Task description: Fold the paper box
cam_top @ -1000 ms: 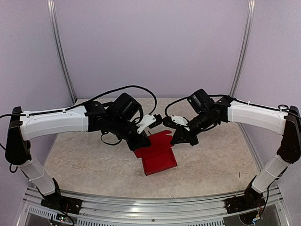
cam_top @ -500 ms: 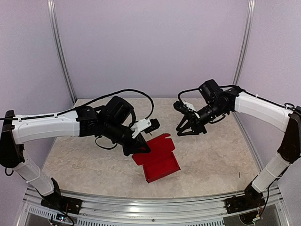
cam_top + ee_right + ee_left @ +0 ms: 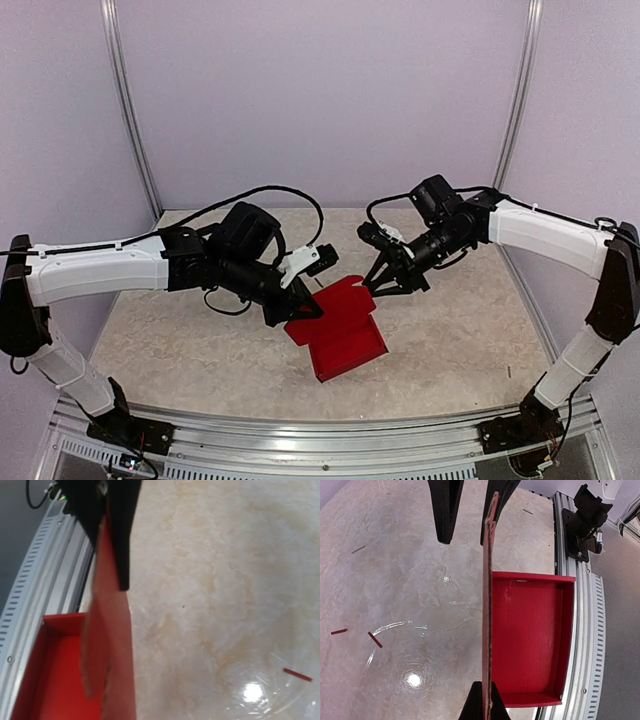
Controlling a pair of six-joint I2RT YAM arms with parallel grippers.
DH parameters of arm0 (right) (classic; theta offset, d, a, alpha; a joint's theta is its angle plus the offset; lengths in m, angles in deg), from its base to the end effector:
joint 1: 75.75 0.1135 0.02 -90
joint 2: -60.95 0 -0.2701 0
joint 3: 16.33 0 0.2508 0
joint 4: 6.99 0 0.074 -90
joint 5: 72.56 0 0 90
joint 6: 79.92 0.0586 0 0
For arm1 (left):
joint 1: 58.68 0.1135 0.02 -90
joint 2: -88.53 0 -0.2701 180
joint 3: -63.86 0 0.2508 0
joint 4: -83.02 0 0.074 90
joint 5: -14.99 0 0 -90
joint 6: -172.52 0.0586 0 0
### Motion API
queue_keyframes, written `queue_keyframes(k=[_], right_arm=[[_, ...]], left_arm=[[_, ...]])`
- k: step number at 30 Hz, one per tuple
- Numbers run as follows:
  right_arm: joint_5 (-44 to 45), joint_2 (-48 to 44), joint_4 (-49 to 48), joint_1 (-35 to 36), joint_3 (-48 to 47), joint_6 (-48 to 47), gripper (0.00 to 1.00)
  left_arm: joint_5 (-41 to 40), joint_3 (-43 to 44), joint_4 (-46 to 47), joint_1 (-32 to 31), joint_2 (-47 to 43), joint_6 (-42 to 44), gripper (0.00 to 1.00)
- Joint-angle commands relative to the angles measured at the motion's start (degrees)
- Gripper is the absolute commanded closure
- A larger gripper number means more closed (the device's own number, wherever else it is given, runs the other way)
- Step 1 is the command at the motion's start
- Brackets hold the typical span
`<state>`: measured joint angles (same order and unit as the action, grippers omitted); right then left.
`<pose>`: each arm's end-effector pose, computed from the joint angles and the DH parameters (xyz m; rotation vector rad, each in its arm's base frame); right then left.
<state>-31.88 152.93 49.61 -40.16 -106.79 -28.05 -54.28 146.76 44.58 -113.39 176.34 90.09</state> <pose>0.2501 0.2336 0.2815 -1.6696 1.7091 1.0723 0.1871 -0.3003 0.2735 1.4082 1.9634 -0.8191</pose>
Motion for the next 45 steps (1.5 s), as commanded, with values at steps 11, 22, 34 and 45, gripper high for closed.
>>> queue_keyframes(k=[11, 22, 34, 45], right_arm=[[-7.9, 0.7, 6.2, 2.5, 0.3, -4.5, 0.65], [-6.1, 0.7, 8.4, 0.0, -1.7, -4.9, 0.66], [-8.7, 1.7, 10.4, -0.1, -2.9, -5.8, 0.66], [-9.7, 2.1, 9.7, -0.4, -1.9, -5.1, 0.64]], left_arm=[[0.3, -0.9, 3.5, 1.0, -1.1, -2.2, 1.00], [0.7, -2.1, 3.1, 1.0, -2.3, -2.0, 1.00], [0.2, -2.0, 3.0, 1.1, -1.7, -2.5, 1.00], [1.1, -2.1, 4.5, 1.0, -1.3, -2.8, 1.00]])
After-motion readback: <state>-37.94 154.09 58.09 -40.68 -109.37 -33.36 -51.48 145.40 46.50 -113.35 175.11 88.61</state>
